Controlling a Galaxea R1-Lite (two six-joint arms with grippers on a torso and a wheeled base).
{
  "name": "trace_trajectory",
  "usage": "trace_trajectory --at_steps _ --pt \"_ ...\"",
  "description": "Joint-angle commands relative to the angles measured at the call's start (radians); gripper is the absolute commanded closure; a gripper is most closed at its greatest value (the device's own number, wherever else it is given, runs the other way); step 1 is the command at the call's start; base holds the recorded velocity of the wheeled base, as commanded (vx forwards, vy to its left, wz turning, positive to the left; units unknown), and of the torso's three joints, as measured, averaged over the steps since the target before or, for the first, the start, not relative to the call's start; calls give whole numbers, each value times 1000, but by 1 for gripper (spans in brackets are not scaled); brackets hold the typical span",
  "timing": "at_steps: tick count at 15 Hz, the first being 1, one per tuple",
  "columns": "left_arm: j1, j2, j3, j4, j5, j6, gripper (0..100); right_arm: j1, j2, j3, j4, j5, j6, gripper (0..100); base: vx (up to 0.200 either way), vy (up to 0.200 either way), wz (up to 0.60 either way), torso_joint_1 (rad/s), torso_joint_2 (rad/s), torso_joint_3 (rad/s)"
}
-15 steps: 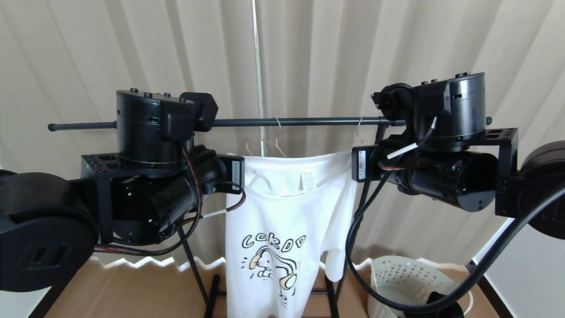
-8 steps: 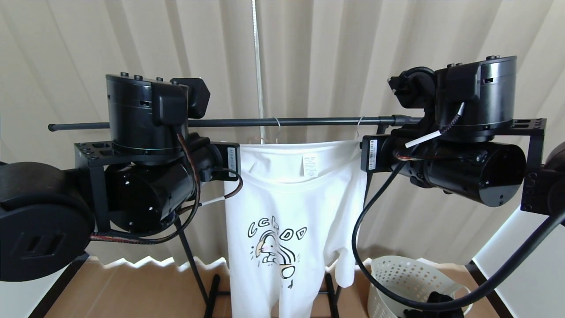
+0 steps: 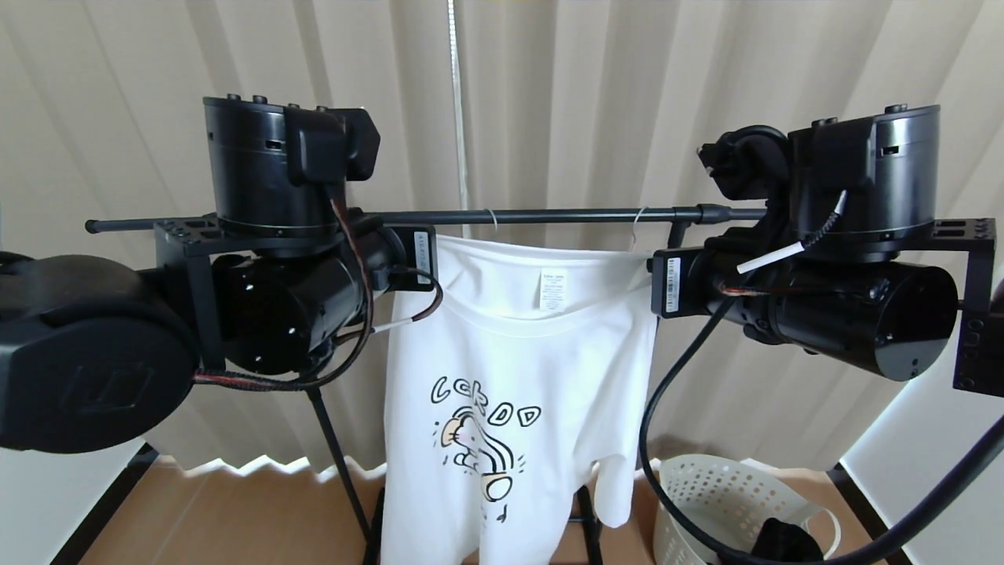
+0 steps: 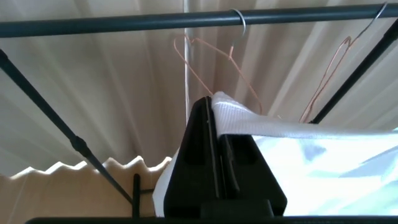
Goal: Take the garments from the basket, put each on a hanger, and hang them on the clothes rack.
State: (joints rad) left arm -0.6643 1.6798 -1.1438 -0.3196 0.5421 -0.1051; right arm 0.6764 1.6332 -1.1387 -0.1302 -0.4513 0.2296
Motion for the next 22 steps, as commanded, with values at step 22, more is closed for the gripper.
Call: trace_trajectory --at_steps 22 --pt "-37 307 -464 -1 -116 70 100 422 62 212 -282 74 -45 100 0 0 0 0 0 0"
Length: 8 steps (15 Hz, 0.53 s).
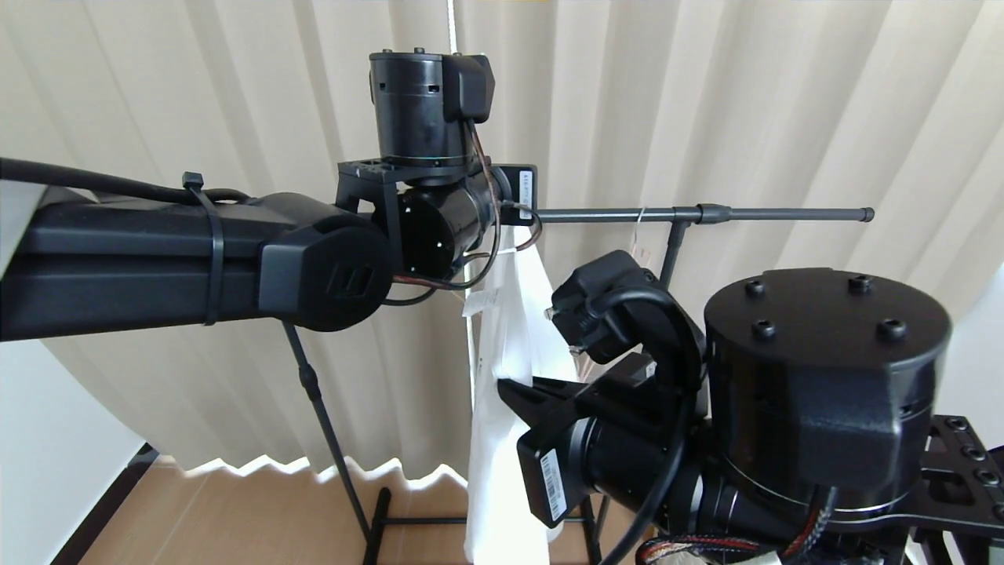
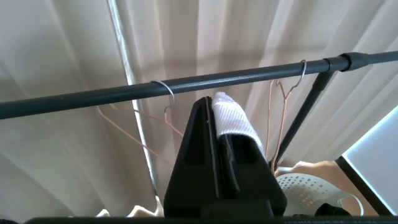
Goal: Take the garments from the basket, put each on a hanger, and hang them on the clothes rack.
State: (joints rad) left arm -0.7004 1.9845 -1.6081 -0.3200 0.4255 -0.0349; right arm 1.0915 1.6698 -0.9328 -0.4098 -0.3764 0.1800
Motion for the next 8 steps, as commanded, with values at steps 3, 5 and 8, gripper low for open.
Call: trace_trajectory --at_steps 3,5,8 --pt "-1 2 0 -1 2 1 100 7 25 5 -6 -3 4 100 0 0 0 0 0 0" --pt "4 -4 5 2 9 3 100 -5 8 31 9 -12 -11 100 0 0 0 0 0 0" --pt "24 -73 65 56 13 3 100 -105 -22 69 8 -21 -132 100 0 0 0 0 0 0"
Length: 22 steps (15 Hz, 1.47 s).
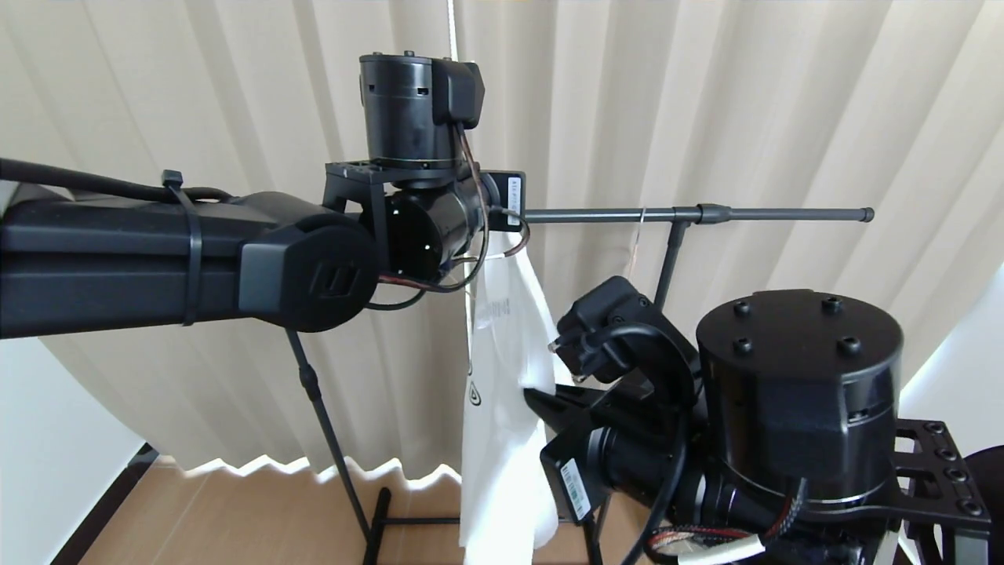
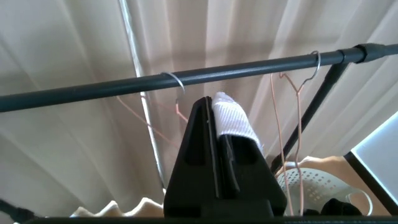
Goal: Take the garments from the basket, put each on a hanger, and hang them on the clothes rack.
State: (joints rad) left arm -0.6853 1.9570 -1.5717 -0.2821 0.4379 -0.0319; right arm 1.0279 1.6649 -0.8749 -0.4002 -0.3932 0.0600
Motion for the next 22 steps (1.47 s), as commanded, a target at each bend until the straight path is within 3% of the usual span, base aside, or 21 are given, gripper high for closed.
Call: trace_trajectory --at_steps 1,6,12,17,20,22 --pt "17 -76 48 52 2 0 100 -83 -19 10 0 -12 -16 100 0 0 0 0 0 0" --pt "33 -204 165 167 2 0 100 -253 32 -67 -9 -10 -14 100 0 0 0 0 0 0" --pt "23 -333 464 164 1 -3 100 -282 208 -279 -14 -30 -9 100 0 0 0 0 0 0" --pt "-145 -356 630 166 2 -75 100 -278 351 -473 -14 -82 93 100 0 0 0 0 0 0" --pt "-244 -319 630 162 1 -114 100 -275 418 -582 -12 -92 142 100 0 0 0 0 0 0" --pt "-290 -280 596 156 -10 -138 100 -272 423 -593 -14 -98 146 100 0 0 0 0 0 0"
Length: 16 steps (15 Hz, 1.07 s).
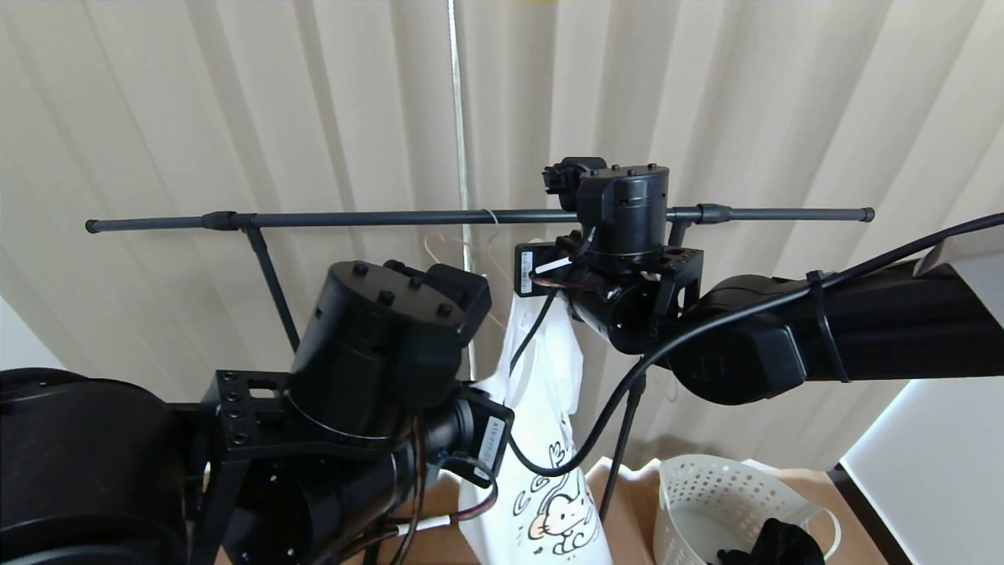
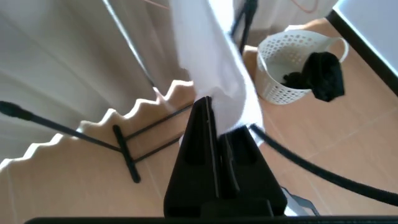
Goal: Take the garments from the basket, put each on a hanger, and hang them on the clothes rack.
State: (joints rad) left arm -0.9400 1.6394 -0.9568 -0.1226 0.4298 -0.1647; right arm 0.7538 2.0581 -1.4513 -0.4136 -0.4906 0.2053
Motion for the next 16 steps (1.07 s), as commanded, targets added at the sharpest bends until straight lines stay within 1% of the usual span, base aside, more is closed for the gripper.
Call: trace_trajectory --at_steps 1,2,3,5,7,9,11,14,16 --pt "-52 74 -60 -3 -2 -45 100 5 27 -14 -1 0 3 100 0 0 0 0 0 0" --pt "-59 99 -92 -3 -2 -79 100 15 22 -9 -1 0 9 100 0 0 0 0 0 0" --pt "-60 116 -114 -3 -2 -99 100 15 14 -12 6 -6 43 100 0 0 0 0 0 0" --pt "-59 119 -120 -3 -2 -107 100 13 1 -8 10 -20 68 100 0 0 0 0 0 0" --pt "-29 99 -92 -2 4 -99 100 -21 -30 42 6 -22 95 100 0 0 0 0 0 0" --pt "-5 62 -54 -2 6 -95 100 -37 -88 120 -1 -20 114 100 0 0 0 0 0 0" --pt "32 42 -31 -3 6 -95 100 -39 -176 229 4 -20 112 100 0 0 0 0 0 0" --pt "113 60 -39 -8 -3 -84 100 -45 -292 373 6 -19 106 100 0 0 0 0 0 0" --pt "152 117 -43 -65 -5 -53 100 -53 -302 393 12 -11 101 100 0 0 0 0 0 0"
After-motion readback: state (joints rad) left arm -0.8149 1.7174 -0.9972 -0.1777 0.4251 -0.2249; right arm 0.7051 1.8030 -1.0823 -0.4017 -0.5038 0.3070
